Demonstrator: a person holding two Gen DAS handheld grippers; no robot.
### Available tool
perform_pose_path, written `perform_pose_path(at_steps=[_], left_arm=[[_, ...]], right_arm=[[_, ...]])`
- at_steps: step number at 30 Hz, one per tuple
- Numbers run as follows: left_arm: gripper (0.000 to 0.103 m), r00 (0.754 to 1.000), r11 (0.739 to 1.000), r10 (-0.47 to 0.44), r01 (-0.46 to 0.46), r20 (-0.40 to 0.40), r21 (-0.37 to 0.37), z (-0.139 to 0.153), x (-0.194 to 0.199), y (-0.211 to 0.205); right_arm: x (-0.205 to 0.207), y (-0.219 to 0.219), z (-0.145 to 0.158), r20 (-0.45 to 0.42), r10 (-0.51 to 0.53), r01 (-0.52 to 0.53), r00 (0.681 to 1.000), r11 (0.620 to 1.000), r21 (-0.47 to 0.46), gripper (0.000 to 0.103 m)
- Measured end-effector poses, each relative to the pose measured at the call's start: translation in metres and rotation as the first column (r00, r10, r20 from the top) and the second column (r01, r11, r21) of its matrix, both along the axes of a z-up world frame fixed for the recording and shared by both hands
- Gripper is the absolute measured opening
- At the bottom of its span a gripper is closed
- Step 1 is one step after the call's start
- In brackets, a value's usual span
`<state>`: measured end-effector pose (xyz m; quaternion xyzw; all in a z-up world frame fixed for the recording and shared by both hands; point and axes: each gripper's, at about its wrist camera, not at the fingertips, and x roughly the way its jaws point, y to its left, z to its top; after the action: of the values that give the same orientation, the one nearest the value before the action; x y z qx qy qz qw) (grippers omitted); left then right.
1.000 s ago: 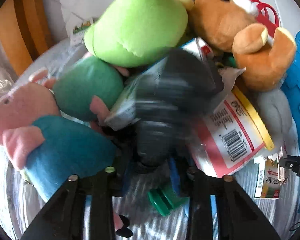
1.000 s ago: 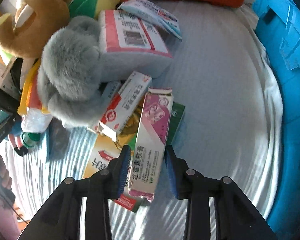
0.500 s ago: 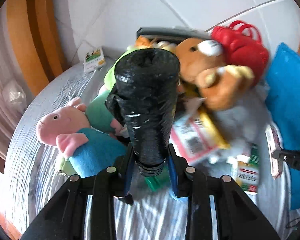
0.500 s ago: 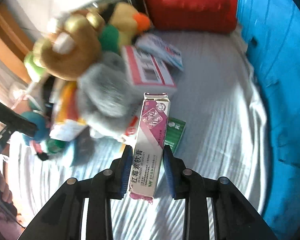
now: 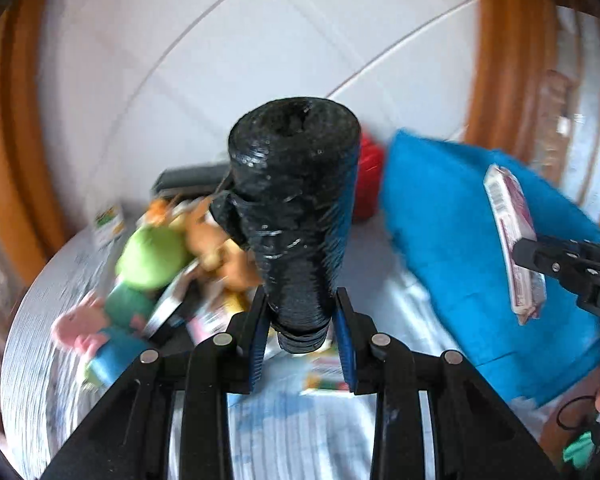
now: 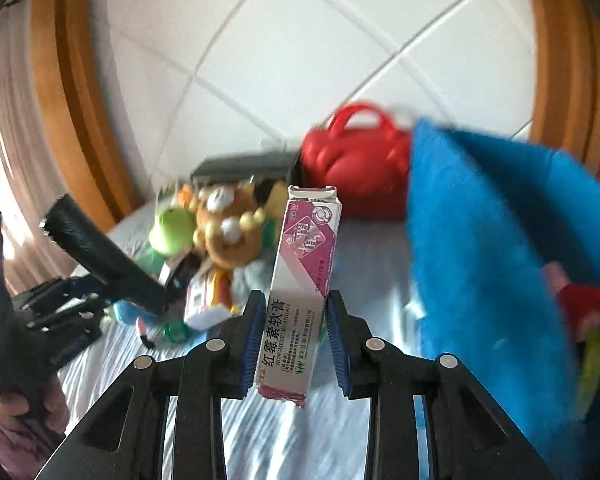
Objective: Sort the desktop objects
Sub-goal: 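Carry the black bottle and pink ointment box over the blue bin with both grippers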
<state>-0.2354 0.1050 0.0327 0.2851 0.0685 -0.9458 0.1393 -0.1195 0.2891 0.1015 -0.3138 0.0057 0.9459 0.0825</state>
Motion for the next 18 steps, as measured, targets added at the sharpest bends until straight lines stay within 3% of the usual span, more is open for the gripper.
perform_pose_path(at_steps=[7, 12, 15, 18], left_arm=[[0.03, 0.983, 0.988, -0.157, 0.155, -0.099, -0.026, 0.059, -0.049, 0.101], [0.03, 0.96, 0.969, -0.243, 0.247, -0.142, 0.011, 0.093, -0.097, 0.168], [0.03, 0.953, 0.955, -0.284, 0.291, -0.109, 0.053, 0.1, -0.136, 0.205], [0.03, 0.946, 0.939, -0.323, 0.323, -0.015, 0.116, 0.092, -0.186, 0.241]], right_arm=[[0.054, 0.069, 0.056, -0.076, -0.105, 0.111, 0.992, 0.991, 0.073, 0.03], [0.071, 0.142, 0.089, -0.062, -0.175, 0.183, 0.983, 0.973, 0.141, 0.03], [0.065, 0.193, 0.095, -0.013, -0.213, 0.213, 0.977, 0.965, 0.155, 0.03], [0.053, 0.243, 0.091, 0.074, -0.227, 0.217, 0.971, 0.968, 0.13, 0.03]])
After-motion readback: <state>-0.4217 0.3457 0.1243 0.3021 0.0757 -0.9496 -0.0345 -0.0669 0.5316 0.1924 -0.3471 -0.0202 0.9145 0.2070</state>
